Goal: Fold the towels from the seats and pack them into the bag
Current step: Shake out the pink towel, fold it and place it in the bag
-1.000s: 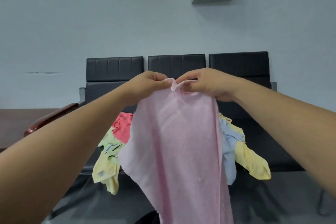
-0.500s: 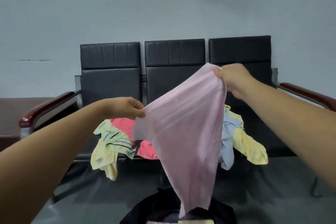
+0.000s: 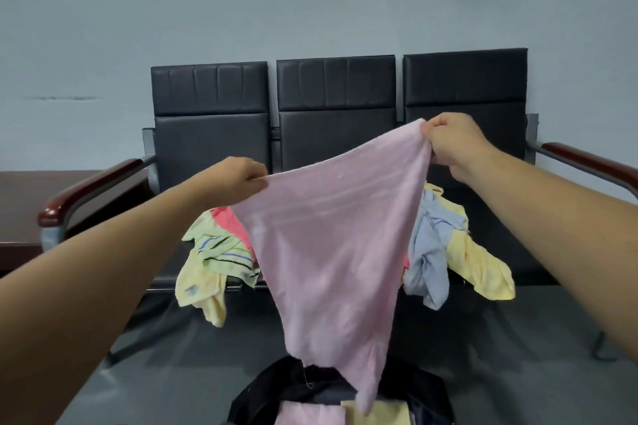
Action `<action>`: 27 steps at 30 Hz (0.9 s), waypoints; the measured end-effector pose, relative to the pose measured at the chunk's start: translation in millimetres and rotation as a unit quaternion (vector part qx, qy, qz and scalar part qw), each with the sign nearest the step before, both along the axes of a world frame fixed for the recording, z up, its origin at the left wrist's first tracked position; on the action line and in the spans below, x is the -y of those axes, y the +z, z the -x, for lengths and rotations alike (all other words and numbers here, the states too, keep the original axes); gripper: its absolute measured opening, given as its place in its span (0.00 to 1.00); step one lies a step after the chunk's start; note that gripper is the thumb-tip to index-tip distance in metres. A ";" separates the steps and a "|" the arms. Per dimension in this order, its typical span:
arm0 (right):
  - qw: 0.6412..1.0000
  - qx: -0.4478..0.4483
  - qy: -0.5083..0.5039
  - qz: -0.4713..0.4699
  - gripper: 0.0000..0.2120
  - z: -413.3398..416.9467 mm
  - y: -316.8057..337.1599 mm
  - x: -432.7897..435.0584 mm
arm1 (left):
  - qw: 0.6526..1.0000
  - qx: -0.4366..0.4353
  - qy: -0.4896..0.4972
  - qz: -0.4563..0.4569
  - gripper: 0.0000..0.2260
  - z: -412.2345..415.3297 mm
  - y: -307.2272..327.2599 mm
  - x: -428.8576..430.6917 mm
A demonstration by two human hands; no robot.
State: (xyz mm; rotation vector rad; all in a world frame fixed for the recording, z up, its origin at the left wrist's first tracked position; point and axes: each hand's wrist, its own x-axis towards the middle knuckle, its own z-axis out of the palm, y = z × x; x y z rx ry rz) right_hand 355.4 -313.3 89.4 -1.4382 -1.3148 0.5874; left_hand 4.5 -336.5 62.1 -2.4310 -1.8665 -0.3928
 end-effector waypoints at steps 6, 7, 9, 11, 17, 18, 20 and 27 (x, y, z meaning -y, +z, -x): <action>1.000 0.018 -0.005 -0.008 0.09 -2.4 -14.6 -0.3 | 0.962 0.264 -0.017 0.063 0.03 -9.2 5.4 7.7; 1.000 0.010 0.003 -0.006 0.07 -1.5 -15.6 1.3 | 0.932 0.347 -0.045 0.090 0.06 -14.7 8.8 11.5; 1.000 -0.007 0.015 -0.023 0.04 2.5 -15.2 5.6 | 0.871 0.459 -0.100 0.144 0.08 -27.1 17.9 18.0; 0.998 -0.012 0.039 -0.038 0.06 9.6 -12.6 9.2 | 0.832 0.501 -0.137 0.195 0.09 -38.8 25.9 18.9; 0.978 0.019 0.209 0.006 0.06 43.4 -1.0 33.2 | 0.835 0.466 -0.174 0.234 0.12 -55.2 29.1 13.6; 0.967 0.030 0.251 0.013 0.07 49.0 -0.8 38.1 | 0.855 0.442 -0.170 0.212 0.12 -58.3 28.1 14.4; 0.948 0.099 0.302 0.019 0.16 57.8 -1.8 44.3 | 0.882 0.413 -0.152 0.166 0.08 -64.6 26.7 17.3; 0.907 0.322 0.271 -0.010 0.29 89.7 -14.7 48.1 | 0.927 0.335 -0.106 0.129 0.13 -73.6 29.4 23.9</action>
